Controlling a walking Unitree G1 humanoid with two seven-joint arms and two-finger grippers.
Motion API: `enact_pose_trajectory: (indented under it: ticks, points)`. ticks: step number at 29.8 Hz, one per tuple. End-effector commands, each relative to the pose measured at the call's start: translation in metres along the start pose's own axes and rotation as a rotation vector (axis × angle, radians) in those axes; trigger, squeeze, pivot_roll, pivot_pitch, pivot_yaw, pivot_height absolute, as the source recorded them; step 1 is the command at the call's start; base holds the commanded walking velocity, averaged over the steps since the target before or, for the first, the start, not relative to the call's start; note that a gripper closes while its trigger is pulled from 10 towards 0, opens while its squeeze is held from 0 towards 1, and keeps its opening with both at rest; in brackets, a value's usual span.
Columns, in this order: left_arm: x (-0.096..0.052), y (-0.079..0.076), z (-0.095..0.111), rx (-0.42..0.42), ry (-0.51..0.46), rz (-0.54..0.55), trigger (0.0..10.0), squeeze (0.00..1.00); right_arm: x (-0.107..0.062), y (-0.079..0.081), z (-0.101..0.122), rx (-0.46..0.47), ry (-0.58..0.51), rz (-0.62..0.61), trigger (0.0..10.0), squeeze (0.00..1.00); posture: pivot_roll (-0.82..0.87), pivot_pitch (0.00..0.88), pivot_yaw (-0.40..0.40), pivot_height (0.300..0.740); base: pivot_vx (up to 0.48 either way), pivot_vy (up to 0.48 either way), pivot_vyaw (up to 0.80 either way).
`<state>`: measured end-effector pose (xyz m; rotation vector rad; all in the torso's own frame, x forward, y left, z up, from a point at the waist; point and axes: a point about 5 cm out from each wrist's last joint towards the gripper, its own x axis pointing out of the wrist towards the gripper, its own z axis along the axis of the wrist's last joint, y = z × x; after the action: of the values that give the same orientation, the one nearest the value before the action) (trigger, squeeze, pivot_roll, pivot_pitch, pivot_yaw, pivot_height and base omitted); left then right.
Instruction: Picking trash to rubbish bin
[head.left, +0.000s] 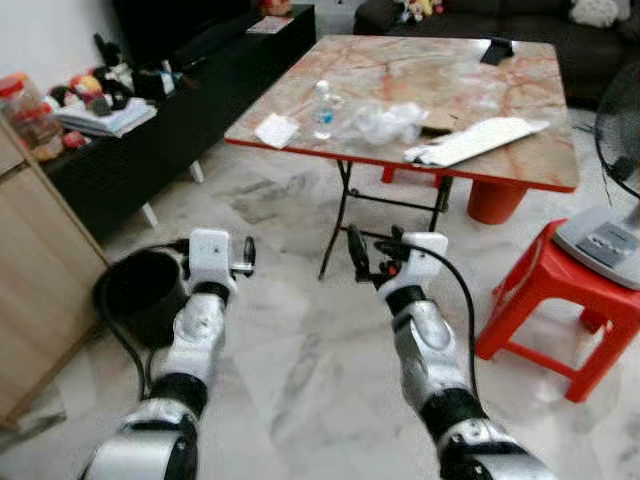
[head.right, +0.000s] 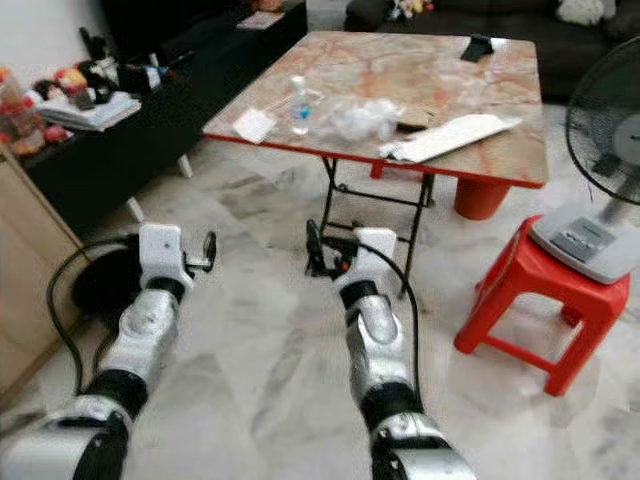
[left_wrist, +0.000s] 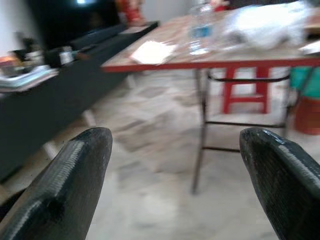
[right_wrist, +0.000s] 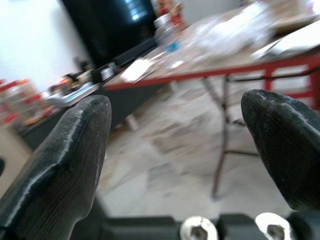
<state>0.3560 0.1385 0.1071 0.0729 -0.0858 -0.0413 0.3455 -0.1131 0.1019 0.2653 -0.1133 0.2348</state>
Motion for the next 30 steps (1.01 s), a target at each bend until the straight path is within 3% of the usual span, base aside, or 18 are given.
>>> enact_pose_trajectory:
  ticks: [1,10,24,30]
  points:
    - [0.004,0.010,0.005,0.011,-0.013,0.019,10.0,0.00,0.006,0.016,0.004,0.010,-0.021,0.048,10.0,0.00,-0.03,0.000,0.051,0.740,0.382,0.000,0.00]
    - [0.004,0.012,0.006,0.008,-0.022,0.026,10.0,0.00,0.010,0.027,0.004,0.017,-0.022,0.090,10.0,0.00,-0.02,0.000,0.038,0.740,0.383,0.000,0.00]
    - [0.006,0.001,0.008,-0.004,-0.024,-0.008,10.0,0.00,0.011,0.034,0.005,-0.002,-0.032,0.112,10.0,0.00,-0.04,0.000,0.048,0.740,0.400,0.000,0.00]
    - [0.006,0.004,0.009,-0.012,-0.031,0.007,10.0,0.00,0.011,0.035,0.003,-0.001,-0.018,0.126,10.0,0.00,-0.03,0.000,0.040,0.740,0.399,0.000,0.00]
